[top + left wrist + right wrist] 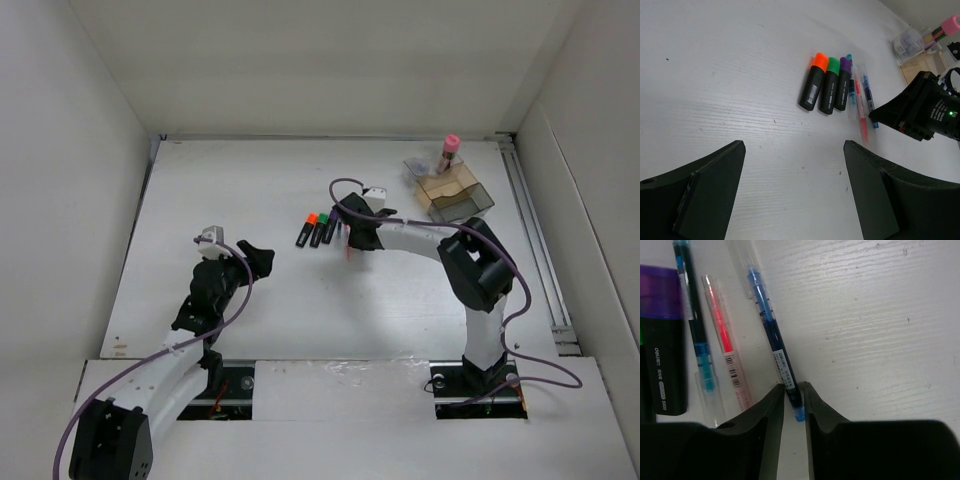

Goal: Sort the stationery into containers
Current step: Pick up the pen from the center of the board, then place the pen in the storage box, then pick up the pen from the center of the board.

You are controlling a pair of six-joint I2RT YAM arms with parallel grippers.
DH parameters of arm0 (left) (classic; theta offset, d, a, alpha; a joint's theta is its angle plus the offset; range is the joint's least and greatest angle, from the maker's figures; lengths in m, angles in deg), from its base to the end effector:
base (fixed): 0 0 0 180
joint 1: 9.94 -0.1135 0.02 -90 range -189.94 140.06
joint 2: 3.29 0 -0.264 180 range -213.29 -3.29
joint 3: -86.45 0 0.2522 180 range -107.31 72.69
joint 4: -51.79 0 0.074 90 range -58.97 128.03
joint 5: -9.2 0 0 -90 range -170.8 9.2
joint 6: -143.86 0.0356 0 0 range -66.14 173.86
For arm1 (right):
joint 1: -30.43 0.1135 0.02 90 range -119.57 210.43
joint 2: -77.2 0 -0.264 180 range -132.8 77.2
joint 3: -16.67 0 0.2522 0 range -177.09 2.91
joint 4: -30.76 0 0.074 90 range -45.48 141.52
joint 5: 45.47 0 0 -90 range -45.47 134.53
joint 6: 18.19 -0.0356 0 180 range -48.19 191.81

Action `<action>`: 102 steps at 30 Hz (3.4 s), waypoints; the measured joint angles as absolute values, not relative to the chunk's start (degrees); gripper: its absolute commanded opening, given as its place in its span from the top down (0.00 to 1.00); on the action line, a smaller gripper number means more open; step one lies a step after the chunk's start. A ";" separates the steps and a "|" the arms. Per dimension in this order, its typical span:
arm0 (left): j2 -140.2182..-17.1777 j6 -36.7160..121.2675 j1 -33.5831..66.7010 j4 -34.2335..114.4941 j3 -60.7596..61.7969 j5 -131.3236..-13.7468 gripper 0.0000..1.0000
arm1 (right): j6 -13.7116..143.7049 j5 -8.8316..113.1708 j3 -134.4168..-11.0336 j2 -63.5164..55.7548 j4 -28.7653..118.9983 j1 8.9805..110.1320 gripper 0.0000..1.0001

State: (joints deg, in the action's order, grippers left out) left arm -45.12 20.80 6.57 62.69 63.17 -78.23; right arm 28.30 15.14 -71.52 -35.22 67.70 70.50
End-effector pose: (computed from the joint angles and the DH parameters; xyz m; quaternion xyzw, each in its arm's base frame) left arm 0.1635 -0.0501 0.1947 -0.0937 0.7468 -0.2913 0.5905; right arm 0.3184 0.2450 0.1620 0.0912 0.9345 -0.0227 0.3433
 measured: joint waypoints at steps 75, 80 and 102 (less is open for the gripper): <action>-47.78 20.99 6.57 66.52 63.17 -76.28 0.28 | 10.62 34.90 -73.08 -18.44 58.63 54.26 0.99; -46.67 20.99 6.57 66.50 63.17 -76.28 0.28 | 15.61 29.92 -77.58 -29.54 63.11 64.47 0.64; -45.88 20.99 6.57 66.10 63.17 -76.33 0.28 | 20.26 21.37 -81.75 -39.18 71.37 69.63 0.70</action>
